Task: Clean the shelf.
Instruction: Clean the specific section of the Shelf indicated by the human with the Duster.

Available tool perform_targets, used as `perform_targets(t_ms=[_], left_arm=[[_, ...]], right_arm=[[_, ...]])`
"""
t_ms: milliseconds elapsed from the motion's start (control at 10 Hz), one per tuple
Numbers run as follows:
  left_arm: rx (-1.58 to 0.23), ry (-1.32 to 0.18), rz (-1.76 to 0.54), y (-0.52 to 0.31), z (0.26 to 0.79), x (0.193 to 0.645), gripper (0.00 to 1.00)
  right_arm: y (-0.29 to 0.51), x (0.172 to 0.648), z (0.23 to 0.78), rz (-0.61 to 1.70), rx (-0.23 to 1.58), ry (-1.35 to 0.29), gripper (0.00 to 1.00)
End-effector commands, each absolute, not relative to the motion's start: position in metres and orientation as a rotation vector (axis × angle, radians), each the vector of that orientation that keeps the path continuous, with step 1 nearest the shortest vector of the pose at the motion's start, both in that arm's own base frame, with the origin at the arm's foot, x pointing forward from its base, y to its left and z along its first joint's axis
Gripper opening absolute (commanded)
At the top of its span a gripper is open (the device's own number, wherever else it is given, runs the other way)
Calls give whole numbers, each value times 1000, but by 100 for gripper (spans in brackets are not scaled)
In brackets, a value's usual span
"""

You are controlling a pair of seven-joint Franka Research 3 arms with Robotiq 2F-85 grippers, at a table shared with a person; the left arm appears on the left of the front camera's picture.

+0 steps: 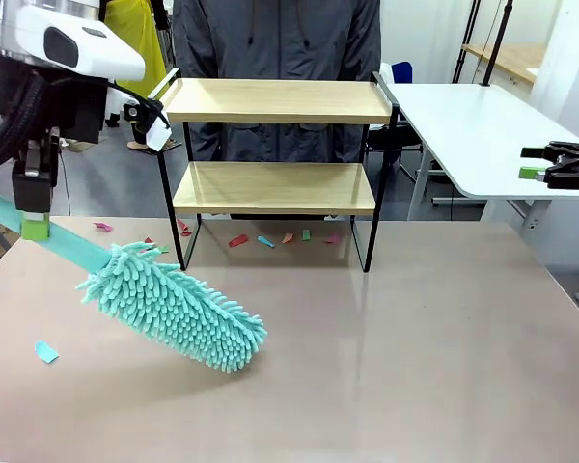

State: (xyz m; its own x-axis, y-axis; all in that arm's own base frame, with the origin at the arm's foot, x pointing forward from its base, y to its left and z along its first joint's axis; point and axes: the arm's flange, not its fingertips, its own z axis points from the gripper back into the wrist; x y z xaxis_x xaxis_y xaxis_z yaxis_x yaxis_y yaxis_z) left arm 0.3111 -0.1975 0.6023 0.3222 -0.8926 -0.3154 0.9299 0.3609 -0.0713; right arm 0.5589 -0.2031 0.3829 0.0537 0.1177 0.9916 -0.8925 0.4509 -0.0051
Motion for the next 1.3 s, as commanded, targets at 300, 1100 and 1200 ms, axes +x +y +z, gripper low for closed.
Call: perform_targets(t_ms=[300,1100,1200], left_arm=[[128,328,-1206,-197,603,309,13],[128,328,-1206,-197,603,309,13],[128,328,-1206,-197,603,309,13]], right_arm=[[-201,560,386,907,784,-1289,100],[-201,560,386,907,784,-1289,100],[-201,560,386,907,784,-1289,100]])
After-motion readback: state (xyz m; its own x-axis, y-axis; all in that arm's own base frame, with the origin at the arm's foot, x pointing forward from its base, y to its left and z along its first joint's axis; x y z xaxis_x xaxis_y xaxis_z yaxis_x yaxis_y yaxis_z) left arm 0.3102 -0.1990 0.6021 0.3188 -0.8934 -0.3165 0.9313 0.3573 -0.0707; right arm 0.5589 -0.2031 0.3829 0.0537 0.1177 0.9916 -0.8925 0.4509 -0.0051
